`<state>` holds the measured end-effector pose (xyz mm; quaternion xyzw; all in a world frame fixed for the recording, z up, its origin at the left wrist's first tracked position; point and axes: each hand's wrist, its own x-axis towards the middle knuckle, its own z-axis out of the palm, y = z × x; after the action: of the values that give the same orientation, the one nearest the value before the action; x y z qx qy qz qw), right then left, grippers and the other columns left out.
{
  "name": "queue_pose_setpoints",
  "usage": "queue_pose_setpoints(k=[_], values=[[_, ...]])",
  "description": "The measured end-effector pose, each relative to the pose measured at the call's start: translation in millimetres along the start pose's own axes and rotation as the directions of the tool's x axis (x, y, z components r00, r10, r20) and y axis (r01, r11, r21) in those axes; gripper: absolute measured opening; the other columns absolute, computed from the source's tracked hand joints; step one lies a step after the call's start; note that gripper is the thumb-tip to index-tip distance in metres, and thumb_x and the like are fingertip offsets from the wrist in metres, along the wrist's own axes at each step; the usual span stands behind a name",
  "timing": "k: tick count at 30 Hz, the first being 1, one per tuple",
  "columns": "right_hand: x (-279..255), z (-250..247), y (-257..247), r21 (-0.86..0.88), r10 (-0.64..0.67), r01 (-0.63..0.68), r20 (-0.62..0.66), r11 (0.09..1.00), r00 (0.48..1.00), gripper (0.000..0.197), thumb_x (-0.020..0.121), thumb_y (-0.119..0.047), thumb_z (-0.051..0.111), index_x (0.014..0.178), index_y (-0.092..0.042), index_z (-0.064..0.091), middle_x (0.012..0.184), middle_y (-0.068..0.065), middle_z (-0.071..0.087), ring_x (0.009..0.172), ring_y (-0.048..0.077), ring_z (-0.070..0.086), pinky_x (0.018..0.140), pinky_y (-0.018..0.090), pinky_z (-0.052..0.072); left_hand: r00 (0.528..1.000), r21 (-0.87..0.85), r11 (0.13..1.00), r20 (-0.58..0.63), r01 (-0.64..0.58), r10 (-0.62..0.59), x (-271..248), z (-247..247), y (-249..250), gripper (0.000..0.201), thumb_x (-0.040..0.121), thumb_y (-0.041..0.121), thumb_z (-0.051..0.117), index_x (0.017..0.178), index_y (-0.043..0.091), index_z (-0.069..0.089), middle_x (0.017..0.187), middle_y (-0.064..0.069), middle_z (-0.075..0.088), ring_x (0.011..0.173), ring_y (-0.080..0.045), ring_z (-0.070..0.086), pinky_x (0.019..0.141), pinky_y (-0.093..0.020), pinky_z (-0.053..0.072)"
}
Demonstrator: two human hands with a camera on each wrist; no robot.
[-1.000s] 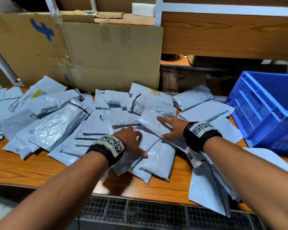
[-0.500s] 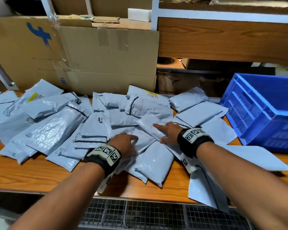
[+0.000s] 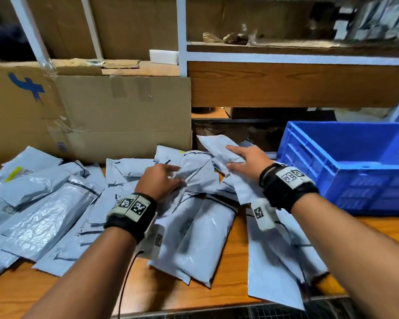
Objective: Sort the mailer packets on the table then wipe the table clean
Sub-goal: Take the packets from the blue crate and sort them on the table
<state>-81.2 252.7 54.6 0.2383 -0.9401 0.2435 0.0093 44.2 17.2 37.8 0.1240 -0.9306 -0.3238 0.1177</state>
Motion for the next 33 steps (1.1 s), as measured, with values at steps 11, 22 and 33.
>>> queue_pose_setpoints(k=[11,22,33], values=[[-44.2,-177.1,80.4,-0.119,0.079,-0.112,-0.251,0.987,0.965,0.058,0.088,-0.037,0.065,0.141,-0.025,0.047,0.143,0.003,0.05,0.134,0.021,0.042,0.107,0.029,0.033,0.973,-0.241,0.944,-0.114,-0.224,0.201,42.3,54.7,176.0,0.039,0.07,0.035,0.082,0.104,0.018,0.075,0.099,-0.003,0.074,0.095,-0.012,0.068,0.082,-0.027,0.053],[-55.6,-297.2,208.1,-0.243,0.122,-0.187,-0.258,0.952,0.958,0.063,0.087,-0.045,0.064,0.144,-0.031,0.043,0.149,0.0,0.043,0.135,0.023,0.04,0.104,0.026,0.032,0.975,-0.355,0.914,-0.164,-0.198,0.148,64.4,154.7,366.2,0.027,0.072,0.037,0.081,0.07,0.014,0.067,0.08,-0.006,0.068,0.082,-0.018,0.062,0.075,-0.032,0.051],[18.1,-323.6,300.4,-0.341,0.166,-0.189,-0.094,0.921,0.982,0.07,0.079,-0.054,0.071,0.142,-0.038,0.043,0.148,0.0,0.043,0.131,0.026,0.044,0.101,0.031,0.037,0.993,-0.233,0.966,-0.052,-0.115,0.106,149.4,235.9,442.7,0.039,0.073,0.036,0.082,0.096,0.008,0.066,0.097,-0.004,0.067,0.091,-0.021,0.064,0.067,-0.027,0.047]])
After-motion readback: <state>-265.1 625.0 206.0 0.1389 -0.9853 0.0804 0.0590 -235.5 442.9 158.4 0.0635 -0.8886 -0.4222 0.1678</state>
